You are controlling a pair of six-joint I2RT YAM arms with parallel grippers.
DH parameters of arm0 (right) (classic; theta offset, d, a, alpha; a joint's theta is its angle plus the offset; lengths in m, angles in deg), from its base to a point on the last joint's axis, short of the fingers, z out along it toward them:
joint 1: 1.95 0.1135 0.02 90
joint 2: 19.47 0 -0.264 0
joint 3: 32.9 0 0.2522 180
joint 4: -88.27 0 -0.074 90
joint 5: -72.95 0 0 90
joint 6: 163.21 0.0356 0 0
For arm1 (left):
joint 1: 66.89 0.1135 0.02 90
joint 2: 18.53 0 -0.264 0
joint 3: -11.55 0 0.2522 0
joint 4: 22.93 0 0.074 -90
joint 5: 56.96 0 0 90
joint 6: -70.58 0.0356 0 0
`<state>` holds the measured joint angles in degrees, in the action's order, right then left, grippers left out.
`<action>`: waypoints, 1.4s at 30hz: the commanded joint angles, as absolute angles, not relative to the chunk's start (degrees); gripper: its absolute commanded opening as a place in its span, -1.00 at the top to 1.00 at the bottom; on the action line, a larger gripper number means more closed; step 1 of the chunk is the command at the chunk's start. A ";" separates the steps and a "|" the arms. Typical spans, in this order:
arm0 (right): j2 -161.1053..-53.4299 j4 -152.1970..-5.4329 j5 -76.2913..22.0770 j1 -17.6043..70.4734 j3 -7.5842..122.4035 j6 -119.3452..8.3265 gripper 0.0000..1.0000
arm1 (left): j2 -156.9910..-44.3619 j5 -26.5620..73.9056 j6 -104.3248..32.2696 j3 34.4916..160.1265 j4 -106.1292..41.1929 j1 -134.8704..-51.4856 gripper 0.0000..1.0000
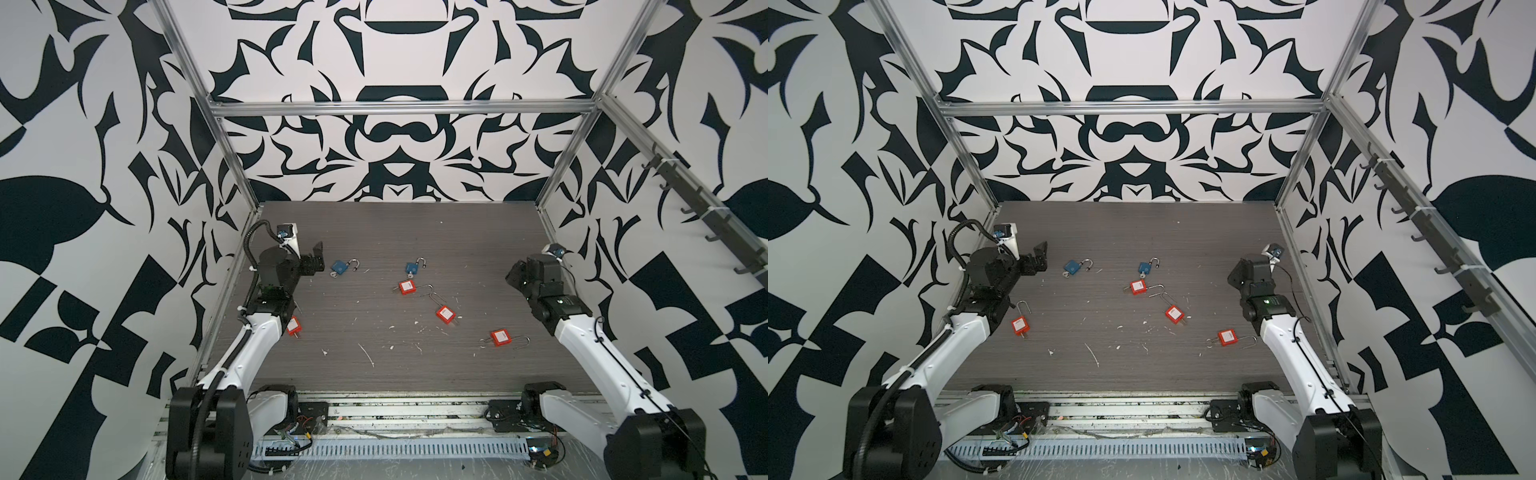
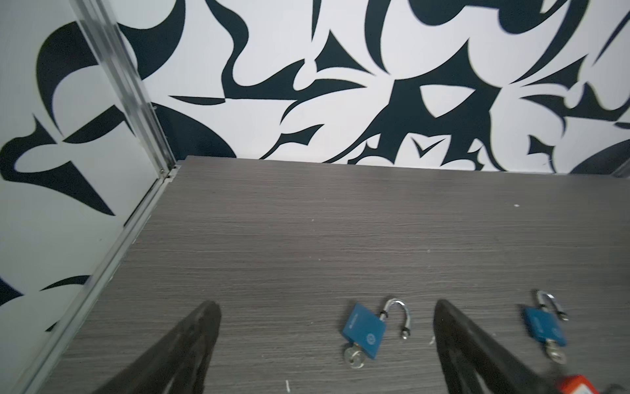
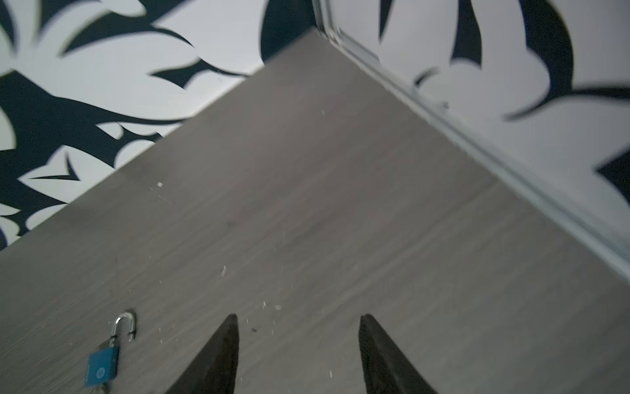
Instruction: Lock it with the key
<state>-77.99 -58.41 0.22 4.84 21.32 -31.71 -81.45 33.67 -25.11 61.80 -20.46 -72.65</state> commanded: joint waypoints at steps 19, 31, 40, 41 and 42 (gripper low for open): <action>-78.40 -31.59 -1.43 20.29 16.05 10.96 -0.41 | -87.06 34.24 -28.95 67.43 -33.79 -91.07 -0.99; -82.55 -36.59 -2.23 20.29 13.83 9.95 -0.41 | -87.23 36.95 -28.97 66.78 -35.14 -93.79 -0.97; -89.38 -38.88 -1.16 20.29 16.10 5.58 -0.40 | -87.30 37.83 -27.72 68.44 -37.48 -94.13 -0.96; -89.97 -38.45 -0.36 20.28 16.78 4.55 -0.38 | -87.19 37.90 -27.48 68.55 -37.66 -94.13 -0.96; -90.53 -38.20 0.25 20.28 17.41 3.45 -0.37 | -87.12 37.89 -27.34 68.58 -37.72 -94.13 -0.95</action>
